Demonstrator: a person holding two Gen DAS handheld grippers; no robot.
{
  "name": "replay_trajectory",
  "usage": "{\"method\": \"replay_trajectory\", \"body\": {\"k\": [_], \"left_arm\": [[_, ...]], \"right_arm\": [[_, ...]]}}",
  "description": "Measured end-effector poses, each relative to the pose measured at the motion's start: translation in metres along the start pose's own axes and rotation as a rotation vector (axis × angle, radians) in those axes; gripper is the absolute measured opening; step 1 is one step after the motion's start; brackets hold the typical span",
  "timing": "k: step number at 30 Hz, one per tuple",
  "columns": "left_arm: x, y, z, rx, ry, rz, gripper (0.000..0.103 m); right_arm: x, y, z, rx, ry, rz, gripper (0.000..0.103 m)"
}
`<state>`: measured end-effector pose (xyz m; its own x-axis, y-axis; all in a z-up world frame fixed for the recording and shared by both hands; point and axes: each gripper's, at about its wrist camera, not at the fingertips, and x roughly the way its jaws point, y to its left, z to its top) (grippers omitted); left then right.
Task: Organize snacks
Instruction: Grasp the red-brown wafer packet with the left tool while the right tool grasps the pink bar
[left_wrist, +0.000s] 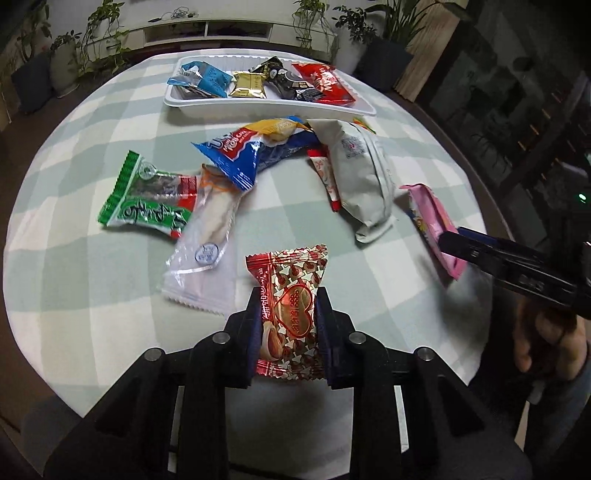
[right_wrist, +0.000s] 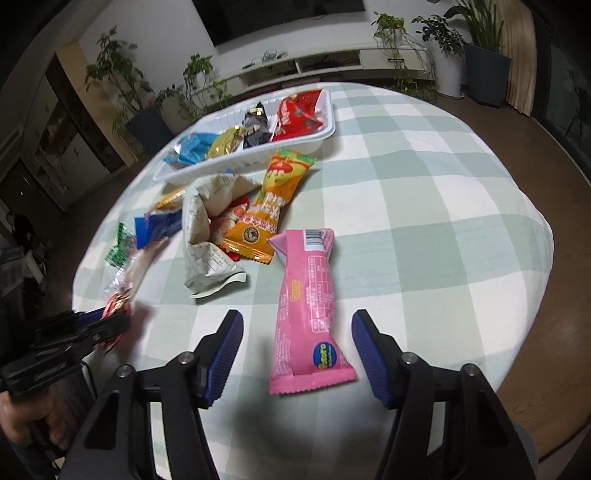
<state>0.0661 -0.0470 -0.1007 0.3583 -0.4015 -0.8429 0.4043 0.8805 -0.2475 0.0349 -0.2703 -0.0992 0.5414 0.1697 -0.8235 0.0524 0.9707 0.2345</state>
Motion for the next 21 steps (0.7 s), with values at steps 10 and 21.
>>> {"method": "replay_trajectory", "body": {"k": [10,21], "left_arm": [[-0.003,0.003,-0.018,-0.040,-0.026,-0.054,0.024],[-0.015,0.015,-0.017,-0.073,-0.079,-0.053,0.024]], "right_arm": [[0.020,0.014,0.003,-0.089,0.057,-0.107,0.044],[0.013,0.033,-0.014,-0.121,0.056,-0.099,0.025]]}}
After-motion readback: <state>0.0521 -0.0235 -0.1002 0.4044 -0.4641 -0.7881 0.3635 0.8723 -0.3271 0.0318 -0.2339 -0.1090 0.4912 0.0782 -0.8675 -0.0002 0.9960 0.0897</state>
